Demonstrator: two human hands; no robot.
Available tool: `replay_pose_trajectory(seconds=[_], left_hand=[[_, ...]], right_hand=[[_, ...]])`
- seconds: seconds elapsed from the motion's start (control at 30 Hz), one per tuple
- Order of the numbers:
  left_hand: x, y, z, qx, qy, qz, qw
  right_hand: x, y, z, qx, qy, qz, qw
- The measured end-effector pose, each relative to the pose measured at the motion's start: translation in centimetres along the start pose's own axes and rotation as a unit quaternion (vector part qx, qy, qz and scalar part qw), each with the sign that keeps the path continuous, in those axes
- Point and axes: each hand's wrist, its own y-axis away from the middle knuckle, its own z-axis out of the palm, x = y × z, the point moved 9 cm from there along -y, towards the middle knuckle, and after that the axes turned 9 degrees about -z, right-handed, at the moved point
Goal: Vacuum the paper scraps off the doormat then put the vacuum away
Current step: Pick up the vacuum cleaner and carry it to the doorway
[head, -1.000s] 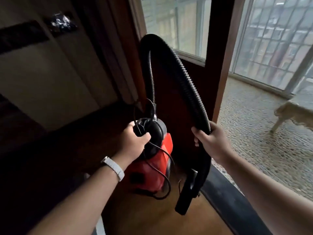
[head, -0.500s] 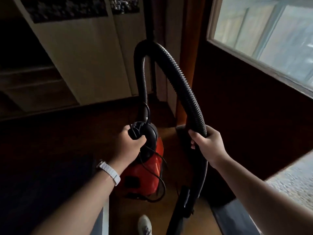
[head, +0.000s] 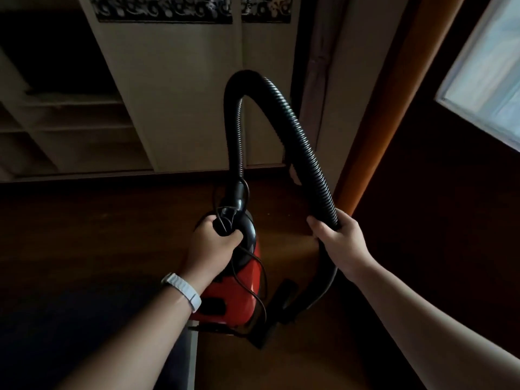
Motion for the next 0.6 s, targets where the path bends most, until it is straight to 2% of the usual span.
replay_pose_trajectory(seconds=[0.2,0.43,0.6], left_hand=[[0.1,-7.3,-1.5,0.061,0.003,-0.030,0.998],[0.9,-17.0,-0.9,0.116,-0.023,-0.072,0.990],[2.9,-23.8,-0.2,0.145,-0.050,-0.106,0.983]], right_hand=[[1.6,-7.9,4.6,-0.039,0.004,-0.010,0.999],[5.9,-19.5,10.6,-0.101,-0.044,-0.013,0.994],[7.4,-27.8,14.1,-0.178,-0.087,-0.002,0.980]])
